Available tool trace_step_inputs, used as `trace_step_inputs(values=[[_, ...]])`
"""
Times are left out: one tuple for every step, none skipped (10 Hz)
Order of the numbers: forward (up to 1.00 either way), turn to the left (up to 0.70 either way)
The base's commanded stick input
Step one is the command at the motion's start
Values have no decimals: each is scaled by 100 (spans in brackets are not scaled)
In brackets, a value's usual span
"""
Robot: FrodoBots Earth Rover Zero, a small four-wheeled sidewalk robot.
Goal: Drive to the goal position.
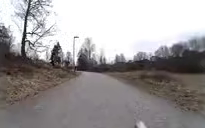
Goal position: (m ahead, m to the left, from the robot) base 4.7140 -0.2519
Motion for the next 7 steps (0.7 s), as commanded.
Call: trace_step_inputs(values=[[70,-35],[70,-35],[70,-8],[70,0],[70,0],[70,0],[70,0]])
